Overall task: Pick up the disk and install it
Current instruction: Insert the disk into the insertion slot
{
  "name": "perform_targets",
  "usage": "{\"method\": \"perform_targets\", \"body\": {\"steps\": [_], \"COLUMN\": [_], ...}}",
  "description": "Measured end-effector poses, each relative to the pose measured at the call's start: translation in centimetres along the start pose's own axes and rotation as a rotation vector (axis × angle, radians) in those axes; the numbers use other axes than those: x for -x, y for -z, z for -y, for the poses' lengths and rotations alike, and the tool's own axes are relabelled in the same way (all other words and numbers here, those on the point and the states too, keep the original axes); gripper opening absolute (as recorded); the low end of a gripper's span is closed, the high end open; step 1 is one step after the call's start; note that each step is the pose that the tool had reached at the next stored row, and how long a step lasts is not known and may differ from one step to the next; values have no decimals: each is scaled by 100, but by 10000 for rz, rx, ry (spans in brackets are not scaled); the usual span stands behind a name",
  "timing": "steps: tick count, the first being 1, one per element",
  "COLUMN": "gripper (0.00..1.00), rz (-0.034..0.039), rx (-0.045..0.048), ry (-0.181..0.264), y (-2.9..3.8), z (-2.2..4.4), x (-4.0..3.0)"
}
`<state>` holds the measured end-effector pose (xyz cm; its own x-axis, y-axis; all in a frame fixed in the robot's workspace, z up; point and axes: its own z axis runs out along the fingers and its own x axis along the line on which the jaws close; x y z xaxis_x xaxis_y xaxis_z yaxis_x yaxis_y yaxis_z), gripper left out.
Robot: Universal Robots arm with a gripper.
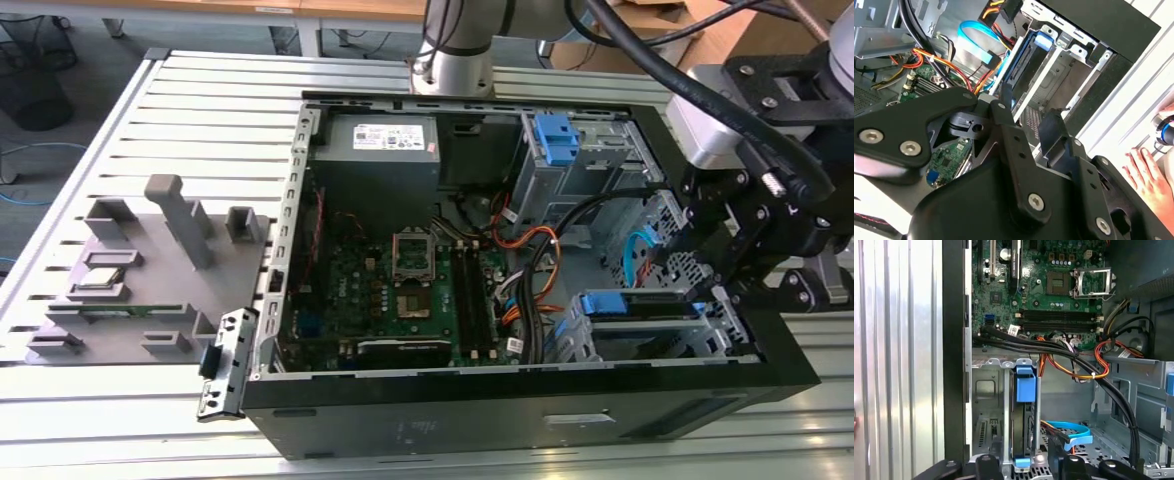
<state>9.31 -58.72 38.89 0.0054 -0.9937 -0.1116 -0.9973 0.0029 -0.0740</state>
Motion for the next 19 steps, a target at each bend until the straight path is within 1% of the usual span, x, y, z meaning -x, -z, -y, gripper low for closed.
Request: {"method": "perform_targets", "body": {"steps": [1, 5, 6, 12, 16, 17, 18, 19], "gripper": [49, 49, 49, 49, 49, 49, 49, 49], "rz": [-1, -1, 10, 26, 14, 14, 17, 14], "rx": [0, 0, 0, 4, 7, 20, 135, 284], "ry": [0, -1, -1, -2, -2, -3, -16, -33], "y": [0, -2, -11, -113, -118, -121, -128, -131], "z": [0, 0, -1, -8, -8, -8, -6, -3], "x": [0, 0, -1, -11, -12, -12, -13, -14]}}
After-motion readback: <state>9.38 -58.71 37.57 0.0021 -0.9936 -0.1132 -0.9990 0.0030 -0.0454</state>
